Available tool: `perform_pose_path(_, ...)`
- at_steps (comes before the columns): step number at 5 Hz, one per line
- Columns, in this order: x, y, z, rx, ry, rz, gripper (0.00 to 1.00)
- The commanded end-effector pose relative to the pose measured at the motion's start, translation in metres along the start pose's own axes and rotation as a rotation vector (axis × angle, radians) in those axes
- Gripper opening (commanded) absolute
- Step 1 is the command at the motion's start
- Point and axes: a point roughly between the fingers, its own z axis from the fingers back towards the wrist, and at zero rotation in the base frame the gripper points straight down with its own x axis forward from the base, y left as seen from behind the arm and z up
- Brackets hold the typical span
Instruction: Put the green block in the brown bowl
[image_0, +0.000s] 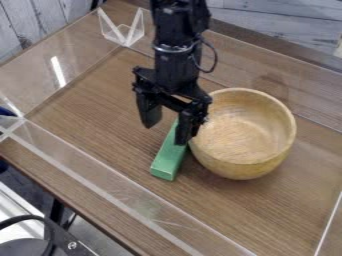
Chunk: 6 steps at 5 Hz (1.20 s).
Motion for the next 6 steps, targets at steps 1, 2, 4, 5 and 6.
perform_pose_path(1,0.004,0.006,-0.002,0.013,-0.033,0.005,1.0)
perform_pose_path(2,0.005,0.007,-0.012,0.014,-0.02,0.011,1.0)
perform_pose_path(4,0.012,0.007,-0.026,0.019,-0.006,0.013,1.0)
perform_pose_path(5,0.015,0.007,-0.03,0.02,-0.002,0.013,1.0)
perform_pose_path(6,0.018,0.008,-0.036,0.022,0.004,0.018,1.0)
